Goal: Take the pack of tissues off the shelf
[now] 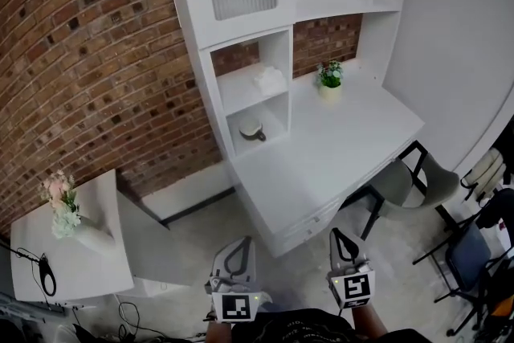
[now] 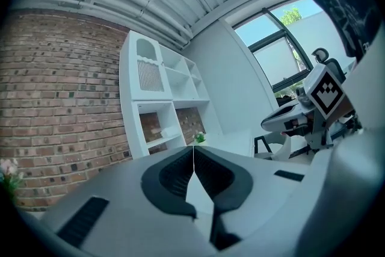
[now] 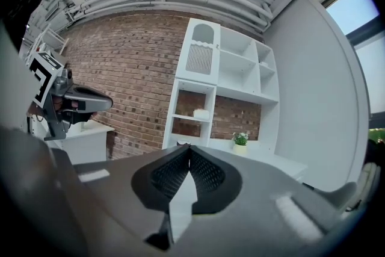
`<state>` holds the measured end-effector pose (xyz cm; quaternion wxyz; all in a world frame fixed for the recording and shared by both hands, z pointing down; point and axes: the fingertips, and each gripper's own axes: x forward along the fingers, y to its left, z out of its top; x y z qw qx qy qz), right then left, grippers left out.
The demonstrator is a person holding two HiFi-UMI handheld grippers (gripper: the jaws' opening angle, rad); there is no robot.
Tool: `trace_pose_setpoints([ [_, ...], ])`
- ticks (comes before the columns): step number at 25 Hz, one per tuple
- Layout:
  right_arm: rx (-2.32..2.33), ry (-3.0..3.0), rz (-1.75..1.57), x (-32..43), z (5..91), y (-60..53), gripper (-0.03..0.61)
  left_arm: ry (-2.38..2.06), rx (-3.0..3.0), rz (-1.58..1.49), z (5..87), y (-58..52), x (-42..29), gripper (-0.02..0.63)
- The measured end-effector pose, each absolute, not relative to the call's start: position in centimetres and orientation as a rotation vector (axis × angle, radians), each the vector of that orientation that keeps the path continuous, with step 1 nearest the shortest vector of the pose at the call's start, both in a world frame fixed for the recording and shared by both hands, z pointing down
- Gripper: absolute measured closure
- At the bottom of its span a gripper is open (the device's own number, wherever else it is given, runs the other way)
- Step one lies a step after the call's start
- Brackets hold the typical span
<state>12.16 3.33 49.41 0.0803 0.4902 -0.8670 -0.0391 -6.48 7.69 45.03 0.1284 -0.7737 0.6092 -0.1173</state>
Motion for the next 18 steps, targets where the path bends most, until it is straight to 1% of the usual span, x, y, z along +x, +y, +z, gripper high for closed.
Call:
trace_pose_setpoints([
  [10, 1.509, -2.545, -0.078, 7.0, 50.2, 0.3, 0.574, 1.678, -2.308, -0.339, 45.2, 3.4, -10.9, 0.603],
  [18, 1.506, -2.517, -0.019, 4.3, 51.5, 0.0, 0.574, 1.669, -2.352, -0.319, 46.0, 2.2, -13.7, 0.603],
])
